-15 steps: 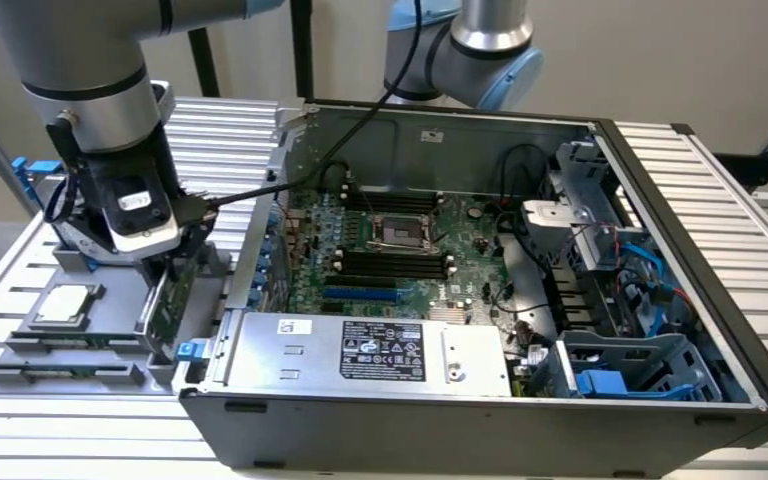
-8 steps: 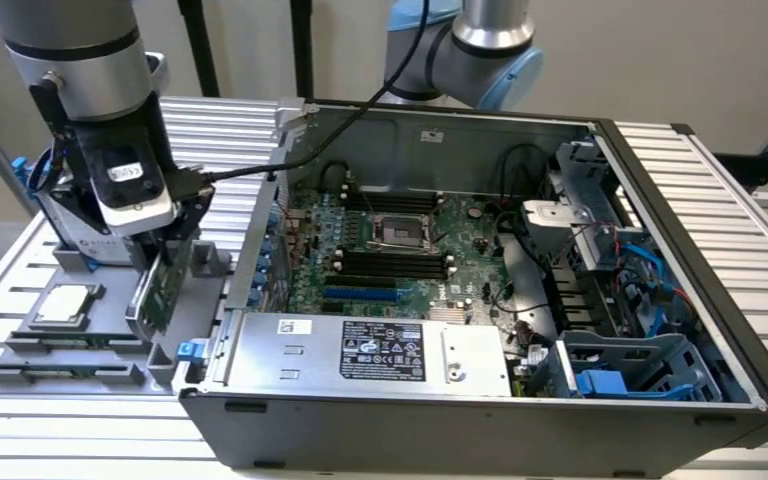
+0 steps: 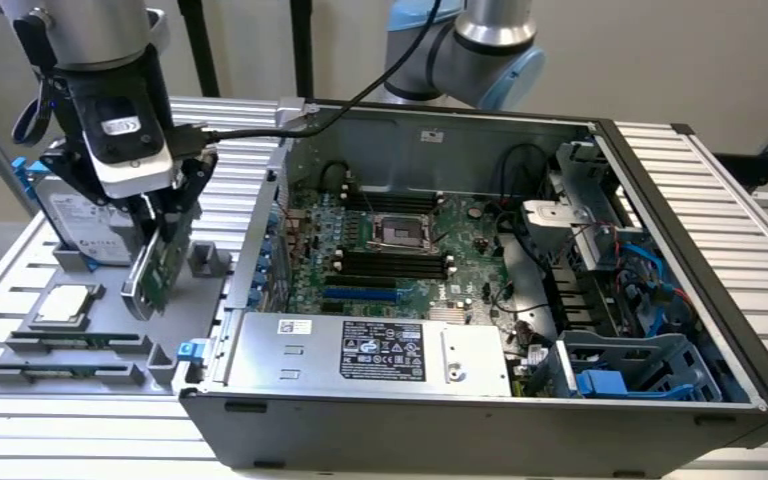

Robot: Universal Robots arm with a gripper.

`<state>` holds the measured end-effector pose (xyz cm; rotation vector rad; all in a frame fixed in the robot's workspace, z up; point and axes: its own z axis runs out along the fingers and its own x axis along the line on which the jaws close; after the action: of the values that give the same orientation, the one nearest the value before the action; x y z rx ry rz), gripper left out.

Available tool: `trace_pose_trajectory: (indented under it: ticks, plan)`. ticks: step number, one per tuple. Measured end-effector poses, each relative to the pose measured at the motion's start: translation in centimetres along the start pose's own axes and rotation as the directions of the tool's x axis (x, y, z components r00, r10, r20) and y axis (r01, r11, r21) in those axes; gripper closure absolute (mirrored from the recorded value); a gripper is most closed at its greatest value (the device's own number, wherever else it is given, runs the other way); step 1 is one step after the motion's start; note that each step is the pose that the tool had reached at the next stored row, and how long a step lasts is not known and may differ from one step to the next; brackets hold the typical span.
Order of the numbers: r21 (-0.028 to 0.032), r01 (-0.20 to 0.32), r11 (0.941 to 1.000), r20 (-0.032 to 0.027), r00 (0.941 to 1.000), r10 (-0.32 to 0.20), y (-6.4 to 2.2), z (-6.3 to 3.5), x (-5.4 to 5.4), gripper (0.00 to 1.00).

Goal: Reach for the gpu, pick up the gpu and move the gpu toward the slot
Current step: 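Pick up the gpu and move the gpu toward the slot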

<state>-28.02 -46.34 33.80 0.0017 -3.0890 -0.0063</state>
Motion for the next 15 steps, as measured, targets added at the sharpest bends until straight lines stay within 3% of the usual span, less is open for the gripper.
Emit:
trace_pose_trajectory:
  ticks: [7, 15]
  plan:
    - [-0.0001, 0.000, 1.0000, -0.0022, 1.0000, 0.000, 0.01, -3.25, -1.4, 0.74]
    - [-0.0003, 0.000, 1.0000, -0.0067, 1.0000, 0.000, 0.00, -7.06, -4.5, 0.74]
